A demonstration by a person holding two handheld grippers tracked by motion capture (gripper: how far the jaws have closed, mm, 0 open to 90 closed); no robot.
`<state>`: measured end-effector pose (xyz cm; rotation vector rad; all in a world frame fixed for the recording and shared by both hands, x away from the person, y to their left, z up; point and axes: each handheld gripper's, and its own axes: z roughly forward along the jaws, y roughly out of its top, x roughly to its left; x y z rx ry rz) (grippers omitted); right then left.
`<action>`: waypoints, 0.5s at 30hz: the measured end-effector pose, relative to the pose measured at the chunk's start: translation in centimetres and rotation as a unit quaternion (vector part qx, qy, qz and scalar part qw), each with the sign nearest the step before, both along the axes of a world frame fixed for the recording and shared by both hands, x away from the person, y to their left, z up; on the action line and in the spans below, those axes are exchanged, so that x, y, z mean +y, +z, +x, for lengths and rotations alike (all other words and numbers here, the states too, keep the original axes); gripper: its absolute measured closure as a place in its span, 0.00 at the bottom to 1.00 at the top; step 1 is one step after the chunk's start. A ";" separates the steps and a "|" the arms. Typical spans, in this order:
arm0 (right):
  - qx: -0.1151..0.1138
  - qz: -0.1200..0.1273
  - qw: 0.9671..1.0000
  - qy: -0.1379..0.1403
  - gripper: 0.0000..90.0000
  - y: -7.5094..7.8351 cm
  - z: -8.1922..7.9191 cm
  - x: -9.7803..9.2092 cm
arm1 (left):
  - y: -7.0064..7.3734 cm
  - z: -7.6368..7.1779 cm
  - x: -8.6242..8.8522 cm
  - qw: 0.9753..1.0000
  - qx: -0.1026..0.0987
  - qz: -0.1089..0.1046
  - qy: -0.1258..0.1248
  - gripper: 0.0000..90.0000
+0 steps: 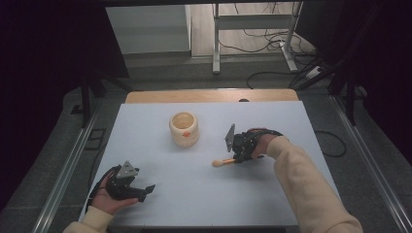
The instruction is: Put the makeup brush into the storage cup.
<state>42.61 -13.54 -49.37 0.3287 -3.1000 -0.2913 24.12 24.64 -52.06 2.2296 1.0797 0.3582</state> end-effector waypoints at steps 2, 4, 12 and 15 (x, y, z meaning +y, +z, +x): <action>-0.001 -0.001 1.000 0.000 0.88 0.0 0.0 0.0 | 0.0 0.0 0.0 1.000 0.000 0.000 0.000 0.15; -0.003 -0.002 1.000 0.003 0.88 0.0 0.0 0.1 | 0.0 0.0 0.0 1.000 0.000 0.000 0.000 0.15; -0.015 0.022 1.000 -0.009 0.88 1.3 0.1 -0.3 | 0.0 0.0 0.0 1.000 0.000 -0.001 0.000 0.15; -0.020 0.029 0.999 -0.014 0.88 1.8 0.0 -0.6 | 0.0 0.0 0.0 1.000 0.000 0.000 -0.001 0.15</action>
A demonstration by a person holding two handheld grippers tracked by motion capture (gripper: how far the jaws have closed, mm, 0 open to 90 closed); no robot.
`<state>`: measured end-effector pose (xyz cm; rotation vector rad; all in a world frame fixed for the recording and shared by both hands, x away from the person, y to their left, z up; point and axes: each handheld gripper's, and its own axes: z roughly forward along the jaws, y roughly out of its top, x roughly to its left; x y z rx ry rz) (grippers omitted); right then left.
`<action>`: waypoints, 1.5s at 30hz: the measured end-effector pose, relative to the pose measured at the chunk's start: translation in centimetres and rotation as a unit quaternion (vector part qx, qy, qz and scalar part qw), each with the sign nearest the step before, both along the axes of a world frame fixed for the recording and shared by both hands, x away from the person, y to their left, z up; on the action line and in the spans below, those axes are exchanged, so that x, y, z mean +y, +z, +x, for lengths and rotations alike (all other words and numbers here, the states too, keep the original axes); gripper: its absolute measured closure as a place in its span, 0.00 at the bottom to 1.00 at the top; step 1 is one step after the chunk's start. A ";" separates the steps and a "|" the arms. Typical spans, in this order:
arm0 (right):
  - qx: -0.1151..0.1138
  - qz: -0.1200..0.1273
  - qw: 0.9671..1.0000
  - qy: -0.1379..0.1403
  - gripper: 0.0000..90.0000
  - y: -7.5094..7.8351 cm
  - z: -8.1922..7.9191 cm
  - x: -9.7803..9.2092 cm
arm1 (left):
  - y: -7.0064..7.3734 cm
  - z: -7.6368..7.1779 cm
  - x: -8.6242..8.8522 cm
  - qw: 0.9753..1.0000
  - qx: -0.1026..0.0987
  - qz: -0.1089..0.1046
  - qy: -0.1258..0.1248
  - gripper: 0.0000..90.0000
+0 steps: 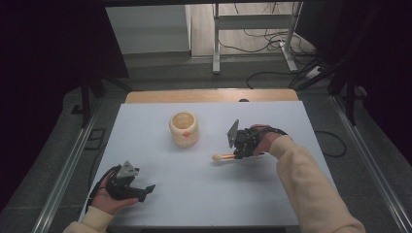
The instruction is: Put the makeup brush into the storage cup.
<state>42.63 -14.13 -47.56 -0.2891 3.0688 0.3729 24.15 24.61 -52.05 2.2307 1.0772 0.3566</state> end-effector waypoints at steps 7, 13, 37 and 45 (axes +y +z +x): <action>-0.011 0.019 1.000 -0.011 0.88 1.0 -0.1 -0.3 | 0.1 0.0 0.0 1.000 -0.001 0.000 0.001 0.15; -0.018 0.026 0.999 -0.018 0.88 1.4 -0.1 -0.5 | 0.1 0.0 0.0 1.000 -0.002 -0.001 0.001 0.15; -0.042 0.106 0.990 -0.079 0.88 4.0 -1.7 -2.5 | 0.1 -0.1 -0.1 1.000 -0.004 0.001 -0.001 0.15; -0.050 0.138 0.984 -0.104 0.88 4.3 -2.8 -2.7 | 0.2 -0.1 -0.2 1.000 -0.006 0.000 0.002 0.15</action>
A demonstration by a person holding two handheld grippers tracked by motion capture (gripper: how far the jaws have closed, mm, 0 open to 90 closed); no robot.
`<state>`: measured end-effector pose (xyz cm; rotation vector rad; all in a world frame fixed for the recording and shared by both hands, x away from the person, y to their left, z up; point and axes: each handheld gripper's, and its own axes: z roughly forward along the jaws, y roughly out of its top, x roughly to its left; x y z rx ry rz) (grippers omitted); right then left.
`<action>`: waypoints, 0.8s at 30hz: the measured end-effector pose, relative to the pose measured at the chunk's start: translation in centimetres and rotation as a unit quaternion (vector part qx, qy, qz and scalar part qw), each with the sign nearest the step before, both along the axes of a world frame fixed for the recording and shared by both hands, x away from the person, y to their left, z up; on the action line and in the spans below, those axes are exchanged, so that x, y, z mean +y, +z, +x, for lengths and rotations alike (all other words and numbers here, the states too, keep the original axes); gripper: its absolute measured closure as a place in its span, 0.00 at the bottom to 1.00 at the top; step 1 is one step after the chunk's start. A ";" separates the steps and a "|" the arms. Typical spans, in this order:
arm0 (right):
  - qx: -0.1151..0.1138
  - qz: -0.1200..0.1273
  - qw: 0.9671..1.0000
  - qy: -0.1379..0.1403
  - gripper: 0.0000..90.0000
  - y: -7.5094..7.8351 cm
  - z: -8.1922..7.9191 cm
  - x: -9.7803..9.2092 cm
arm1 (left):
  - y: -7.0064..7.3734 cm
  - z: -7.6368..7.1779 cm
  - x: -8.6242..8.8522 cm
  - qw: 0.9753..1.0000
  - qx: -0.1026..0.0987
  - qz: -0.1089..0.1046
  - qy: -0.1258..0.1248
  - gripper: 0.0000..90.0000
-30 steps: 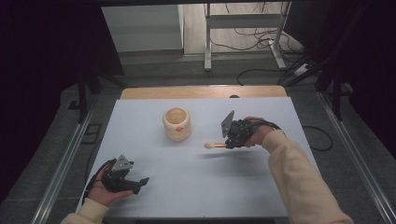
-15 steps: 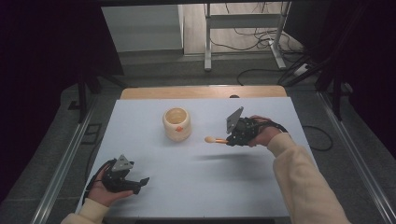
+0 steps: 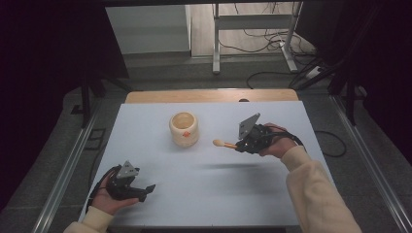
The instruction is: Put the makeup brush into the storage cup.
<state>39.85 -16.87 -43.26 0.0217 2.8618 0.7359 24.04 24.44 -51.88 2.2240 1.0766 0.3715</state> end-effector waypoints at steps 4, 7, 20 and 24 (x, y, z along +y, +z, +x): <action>-0.001 0.019 1.000 -0.011 0.88 -0.1 -0.5 -0.4 | 0.0 0.0 0.0 1.000 -0.001 0.002 -0.001 0.15; 0.001 0.031 0.999 -0.022 0.88 -0.3 -0.7 -0.8 | 0.0 0.0 0.0 1.000 -0.001 0.002 -0.001 0.15; -0.001 0.076 0.995 -0.065 0.88 -0.4 -1.3 -1.9 | 0.0 0.0 0.0 1.000 -0.001 0.002 0.000 0.15; 0.003 0.087 0.993 -0.079 0.88 -0.7 -1.5 -2.2 | 0.0 0.0 0.0 1.000 0.000 0.002 0.000 0.15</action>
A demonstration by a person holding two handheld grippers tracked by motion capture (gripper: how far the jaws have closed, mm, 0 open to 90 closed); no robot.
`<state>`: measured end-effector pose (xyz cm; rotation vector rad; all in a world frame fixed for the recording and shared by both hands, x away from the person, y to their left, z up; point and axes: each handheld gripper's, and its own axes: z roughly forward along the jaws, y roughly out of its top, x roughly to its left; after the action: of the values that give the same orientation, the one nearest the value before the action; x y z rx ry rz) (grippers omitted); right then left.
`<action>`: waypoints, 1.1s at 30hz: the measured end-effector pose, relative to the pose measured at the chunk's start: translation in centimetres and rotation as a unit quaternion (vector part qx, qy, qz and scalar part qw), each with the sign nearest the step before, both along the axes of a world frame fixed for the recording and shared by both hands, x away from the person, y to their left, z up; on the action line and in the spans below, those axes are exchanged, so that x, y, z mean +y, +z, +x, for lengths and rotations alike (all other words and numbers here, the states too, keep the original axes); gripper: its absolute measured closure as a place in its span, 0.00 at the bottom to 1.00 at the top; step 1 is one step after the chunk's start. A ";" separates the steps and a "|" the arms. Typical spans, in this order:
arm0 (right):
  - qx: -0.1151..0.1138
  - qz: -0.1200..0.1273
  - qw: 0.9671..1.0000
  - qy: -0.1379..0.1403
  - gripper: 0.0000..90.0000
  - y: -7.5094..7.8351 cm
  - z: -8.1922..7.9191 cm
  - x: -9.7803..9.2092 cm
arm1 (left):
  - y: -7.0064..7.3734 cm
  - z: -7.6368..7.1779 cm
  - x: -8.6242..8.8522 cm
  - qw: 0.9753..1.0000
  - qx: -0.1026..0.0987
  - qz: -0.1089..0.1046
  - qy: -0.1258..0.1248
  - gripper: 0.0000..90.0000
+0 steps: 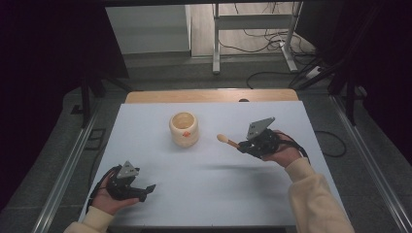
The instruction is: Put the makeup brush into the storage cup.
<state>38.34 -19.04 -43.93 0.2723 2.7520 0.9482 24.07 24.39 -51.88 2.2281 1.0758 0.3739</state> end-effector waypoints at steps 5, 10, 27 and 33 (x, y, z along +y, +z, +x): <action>0.004 0.020 1.000 -0.019 0.88 -0.2 -0.3 -0.4 | 0.0 0.0 -0.1 1.000 0.001 0.001 -0.001 0.15; 0.005 0.036 0.999 -0.030 0.88 -0.2 -0.6 -0.7 | -0.1 0.0 -0.1 1.000 0.002 0.000 0.001 0.15; 0.004 0.079 0.996 -0.050 0.88 -0.4 -1.3 -0.8 | -0.1 0.0 -0.2 1.000 0.003 0.001 0.002 0.15; 0.003 0.088 0.995 -0.054 0.88 -0.4 -1.6 -0.6 | -0.1 0.0 -0.2 1.000 0.003 0.001 0.002 0.15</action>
<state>36.78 -19.67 -44.33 0.4493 2.6310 1.1623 24.08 24.20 -51.96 2.2310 1.0826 0.3704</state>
